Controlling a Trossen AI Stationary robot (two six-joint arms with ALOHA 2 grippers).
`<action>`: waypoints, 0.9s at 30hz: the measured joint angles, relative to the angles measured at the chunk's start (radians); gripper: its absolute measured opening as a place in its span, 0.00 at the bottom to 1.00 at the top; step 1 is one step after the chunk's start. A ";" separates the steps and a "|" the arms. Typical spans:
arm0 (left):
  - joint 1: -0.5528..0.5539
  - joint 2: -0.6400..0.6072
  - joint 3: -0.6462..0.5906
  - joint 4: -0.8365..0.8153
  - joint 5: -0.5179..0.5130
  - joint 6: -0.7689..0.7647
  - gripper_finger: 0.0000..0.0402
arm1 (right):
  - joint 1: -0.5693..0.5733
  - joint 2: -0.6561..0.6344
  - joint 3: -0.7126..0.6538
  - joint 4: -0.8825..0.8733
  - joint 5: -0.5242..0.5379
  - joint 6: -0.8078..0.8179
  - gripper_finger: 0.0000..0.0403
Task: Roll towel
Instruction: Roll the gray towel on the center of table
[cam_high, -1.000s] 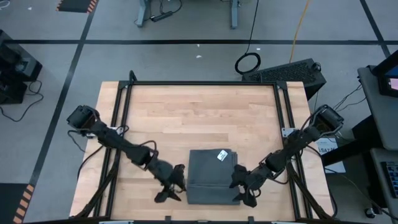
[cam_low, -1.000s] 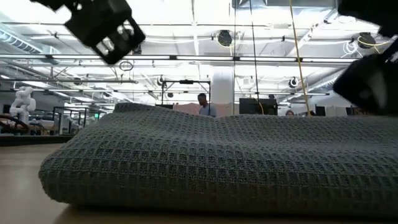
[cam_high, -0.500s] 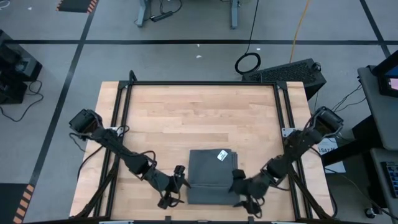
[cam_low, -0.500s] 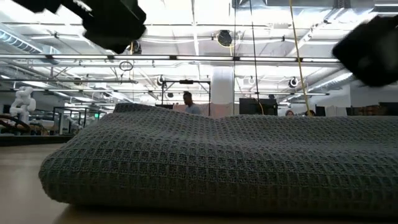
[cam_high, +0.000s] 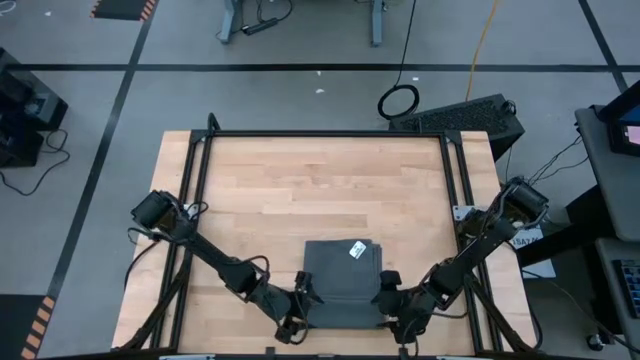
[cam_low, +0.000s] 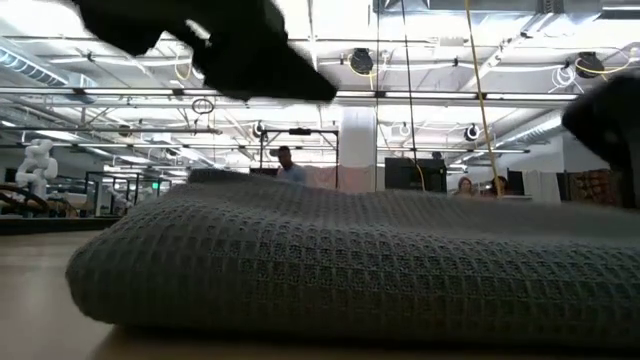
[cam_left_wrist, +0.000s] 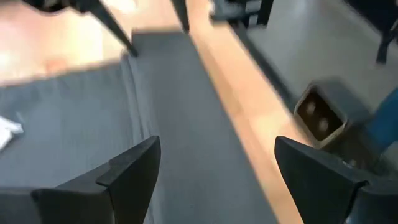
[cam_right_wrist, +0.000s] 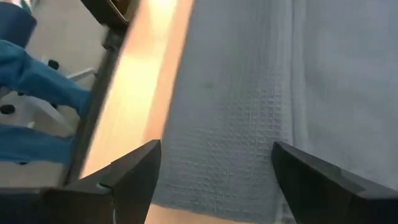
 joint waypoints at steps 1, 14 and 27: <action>-0.002 0.010 0.012 -0.025 0.000 -0.004 0.80 | 0.000 0.016 0.000 0.003 0.000 0.018 0.74; -0.061 0.048 0.047 -0.157 -0.092 -0.157 0.80 | 0.000 0.113 0.001 0.070 0.011 0.047 0.74; -0.063 0.105 0.046 -0.191 -0.076 -0.268 0.80 | 0.000 0.114 0.002 0.060 -0.004 0.005 0.93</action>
